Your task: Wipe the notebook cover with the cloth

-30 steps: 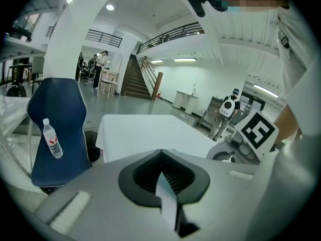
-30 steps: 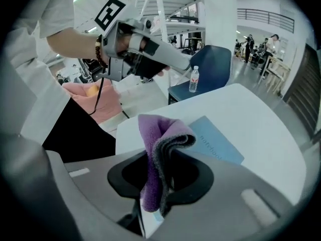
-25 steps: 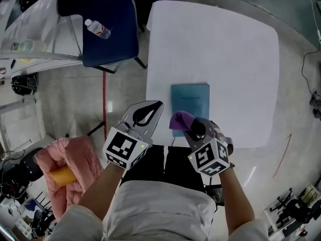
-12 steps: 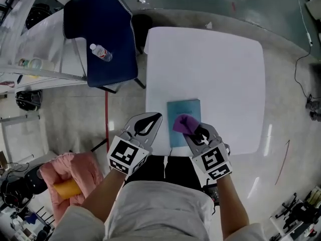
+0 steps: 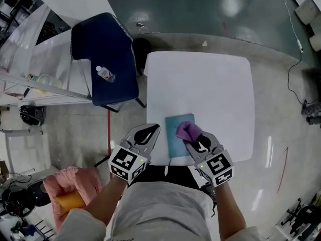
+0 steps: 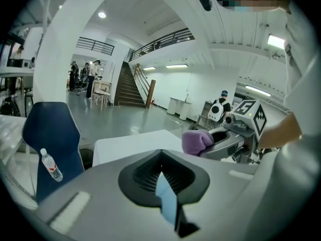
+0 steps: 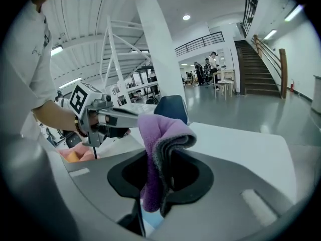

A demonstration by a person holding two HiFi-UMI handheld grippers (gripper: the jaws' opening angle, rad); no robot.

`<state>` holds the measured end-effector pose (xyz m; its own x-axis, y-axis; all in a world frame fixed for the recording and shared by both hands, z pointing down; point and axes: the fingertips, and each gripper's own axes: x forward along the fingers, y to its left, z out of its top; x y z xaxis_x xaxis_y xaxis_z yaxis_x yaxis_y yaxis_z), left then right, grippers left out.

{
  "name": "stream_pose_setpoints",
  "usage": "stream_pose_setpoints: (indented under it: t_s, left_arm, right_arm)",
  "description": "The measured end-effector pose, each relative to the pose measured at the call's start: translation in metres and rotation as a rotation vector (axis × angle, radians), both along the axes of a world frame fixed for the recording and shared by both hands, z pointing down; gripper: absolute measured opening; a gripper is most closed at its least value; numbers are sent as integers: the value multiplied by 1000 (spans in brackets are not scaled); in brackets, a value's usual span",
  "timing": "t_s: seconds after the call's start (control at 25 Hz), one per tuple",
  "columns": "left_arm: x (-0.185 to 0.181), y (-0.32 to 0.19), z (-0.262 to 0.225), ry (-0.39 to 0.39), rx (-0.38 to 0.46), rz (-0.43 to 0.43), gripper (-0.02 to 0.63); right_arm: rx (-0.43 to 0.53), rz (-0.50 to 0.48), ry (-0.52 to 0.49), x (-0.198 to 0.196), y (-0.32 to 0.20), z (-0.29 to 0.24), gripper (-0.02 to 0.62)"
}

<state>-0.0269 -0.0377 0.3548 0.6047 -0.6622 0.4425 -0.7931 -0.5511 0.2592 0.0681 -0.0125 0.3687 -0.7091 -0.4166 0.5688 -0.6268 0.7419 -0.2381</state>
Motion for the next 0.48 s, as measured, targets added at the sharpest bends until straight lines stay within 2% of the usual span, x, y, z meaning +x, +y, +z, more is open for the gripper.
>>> stream_pose_setpoints:
  t_s: [0.12,0.48]
  left_arm:
    - [2,3,-11,33,-4,-5,0]
    - [4,6,-44,28,56,-9,0]
  right_arm:
    - [-1,18,-10,3,3,-8,114]
    - [13,76,-73,1,2,-48,114]
